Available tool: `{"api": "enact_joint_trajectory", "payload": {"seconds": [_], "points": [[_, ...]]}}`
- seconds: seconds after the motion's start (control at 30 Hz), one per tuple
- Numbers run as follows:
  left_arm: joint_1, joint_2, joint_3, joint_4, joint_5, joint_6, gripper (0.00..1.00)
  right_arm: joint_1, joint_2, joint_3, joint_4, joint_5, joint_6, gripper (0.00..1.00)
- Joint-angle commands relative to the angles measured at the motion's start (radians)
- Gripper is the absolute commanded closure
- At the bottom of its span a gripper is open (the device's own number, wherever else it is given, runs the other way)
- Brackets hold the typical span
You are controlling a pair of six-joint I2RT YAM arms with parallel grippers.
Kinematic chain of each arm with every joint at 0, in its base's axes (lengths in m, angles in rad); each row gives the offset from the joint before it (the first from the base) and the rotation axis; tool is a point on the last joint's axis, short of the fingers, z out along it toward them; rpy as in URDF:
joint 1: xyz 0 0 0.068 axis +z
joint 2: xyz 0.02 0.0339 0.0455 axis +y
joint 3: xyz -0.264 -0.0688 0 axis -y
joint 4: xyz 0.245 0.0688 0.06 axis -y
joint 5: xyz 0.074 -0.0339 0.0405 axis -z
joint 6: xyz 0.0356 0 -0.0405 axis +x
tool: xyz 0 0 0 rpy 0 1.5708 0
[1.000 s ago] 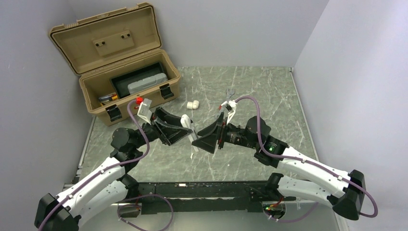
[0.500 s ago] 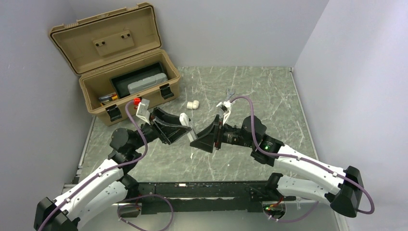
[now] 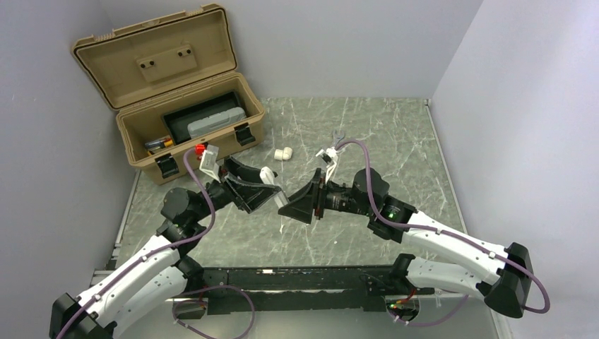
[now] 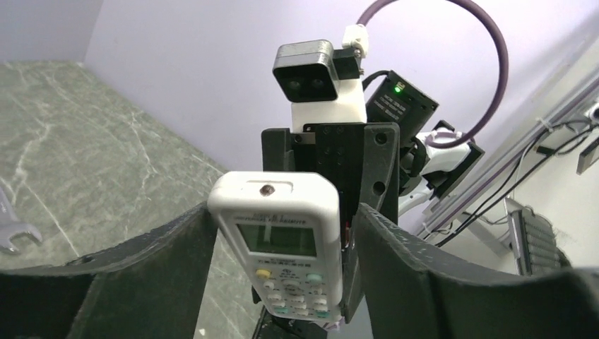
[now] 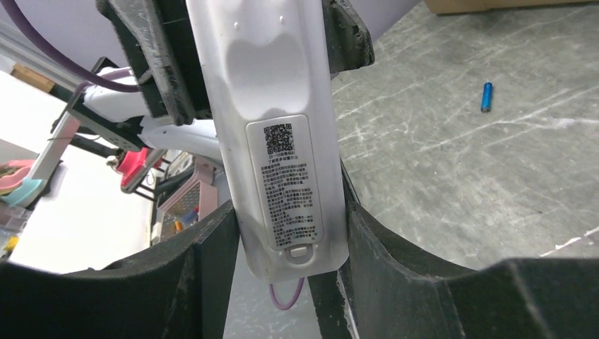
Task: Load the batteries into the remote control
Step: Adjust the remote control.
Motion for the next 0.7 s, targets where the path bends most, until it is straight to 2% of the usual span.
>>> {"api": "enact_joint_trajectory", "payload": {"seconds": [0.0,0.07,0.1,0.23,0.33,0.4,0.43,0.53,0.67], "points": [[-0.001,-0.03,0.044,-0.09,-0.059,0.034,0.18,0.004,-0.022,0.058,-0.043,0.066,-0.032,1.0],[-0.003,-0.045,0.045,-0.121,-0.082,0.034,0.02,0.004,-0.028,0.075,-0.075,0.086,-0.047,1.0],[-0.002,-0.052,0.05,-0.144,-0.096,0.033,0.01,0.004,-0.031,0.081,-0.091,0.097,-0.055,1.0],[-0.002,-0.059,0.122,-0.341,-0.186,0.027,0.01,0.004,-0.037,0.107,-0.158,0.148,-0.09,1.0],[-0.003,-0.019,0.24,-0.612,-0.296,0.013,0.01,0.011,-0.024,0.141,-0.246,0.215,-0.139,1.0],[-0.003,0.012,0.324,-0.828,-0.38,-0.013,0.03,0.025,0.001,0.172,-0.339,0.291,-0.176,1.0],[-0.002,0.026,0.352,-0.884,-0.403,-0.017,0.05,0.032,0.017,0.19,-0.375,0.331,-0.193,1.0],[-0.002,0.045,0.381,-0.946,-0.424,-0.03,0.06,0.065,0.058,0.226,-0.437,0.451,-0.222,1.0],[-0.002,0.063,0.405,-1.005,-0.443,-0.038,0.07,0.128,0.068,0.228,-0.427,0.574,-0.233,1.0]]}}
